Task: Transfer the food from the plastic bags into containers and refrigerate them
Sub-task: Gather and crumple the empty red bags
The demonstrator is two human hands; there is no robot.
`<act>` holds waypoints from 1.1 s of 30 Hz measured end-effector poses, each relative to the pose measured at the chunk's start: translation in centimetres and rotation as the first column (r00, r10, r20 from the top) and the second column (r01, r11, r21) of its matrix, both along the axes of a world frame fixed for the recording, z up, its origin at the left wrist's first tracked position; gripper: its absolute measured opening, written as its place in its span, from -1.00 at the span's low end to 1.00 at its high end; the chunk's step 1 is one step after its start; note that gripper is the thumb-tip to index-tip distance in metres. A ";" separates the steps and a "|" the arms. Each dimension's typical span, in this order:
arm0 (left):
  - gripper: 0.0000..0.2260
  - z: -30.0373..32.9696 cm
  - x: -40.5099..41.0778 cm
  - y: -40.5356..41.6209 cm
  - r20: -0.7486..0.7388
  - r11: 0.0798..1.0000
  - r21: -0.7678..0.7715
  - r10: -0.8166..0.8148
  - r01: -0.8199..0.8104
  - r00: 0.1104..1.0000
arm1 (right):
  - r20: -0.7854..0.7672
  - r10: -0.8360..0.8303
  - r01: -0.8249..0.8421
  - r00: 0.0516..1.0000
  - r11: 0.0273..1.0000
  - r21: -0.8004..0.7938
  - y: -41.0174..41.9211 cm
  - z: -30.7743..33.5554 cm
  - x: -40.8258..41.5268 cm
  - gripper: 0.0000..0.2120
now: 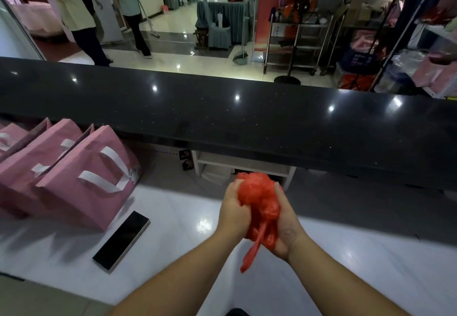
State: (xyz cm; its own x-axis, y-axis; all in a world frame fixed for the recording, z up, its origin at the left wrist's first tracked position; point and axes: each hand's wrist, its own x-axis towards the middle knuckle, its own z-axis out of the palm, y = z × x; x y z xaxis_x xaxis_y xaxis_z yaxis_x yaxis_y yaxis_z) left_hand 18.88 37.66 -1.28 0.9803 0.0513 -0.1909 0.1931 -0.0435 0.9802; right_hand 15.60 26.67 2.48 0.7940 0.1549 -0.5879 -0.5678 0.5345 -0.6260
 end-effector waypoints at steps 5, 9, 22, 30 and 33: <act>-0.52 -1.8 -0.9 1.1 0.097 0.740 0.633 -0.366 0.226 0.926 | -0.021 -0.047 0.042 0.999 0.979 -0.201 -0.9 -0.4 1.1 -0.51; -0.64 -0.2 -2.0 1.5 0.000 0.853 0.291 -0.452 0.432 0.892 | 0.048 -0.086 0.098 0.995 0.921 -0.376 -1.7 -1.4 2.0 -0.76; -0.40 0.9 -1.3 1.4 -0.482 0.776 -0.620 -0.258 -0.118 0.837 | 0.286 -0.003 0.170 0.958 0.811 -0.560 0.0 -3.3 1.7 -0.71; -0.29 -0.4 -0.6 1.4 -0.395 0.950 -0.311 -0.103 -0.027 0.913 | 0.253 0.484 -0.163 0.838 0.663 -0.730 -1.0 -3.9 0.2 -0.32; -0.72 -0.8 -0.8 1.9 -0.343 0.972 -0.228 -0.021 -0.061 0.939 | 0.300 0.507 -0.243 0.808 0.751 -0.614 -1.3 -3.3 0.1 -0.35</act>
State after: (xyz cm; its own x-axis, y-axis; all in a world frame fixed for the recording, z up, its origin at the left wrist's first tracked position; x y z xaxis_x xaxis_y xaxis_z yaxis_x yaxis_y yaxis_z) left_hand 18.04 39.55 -2.05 0.8531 -0.0154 -0.5215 0.5150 0.1838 0.8372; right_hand 15.68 25.35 -0.81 0.9194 0.2704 -0.2857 -0.2523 -0.1520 -0.9556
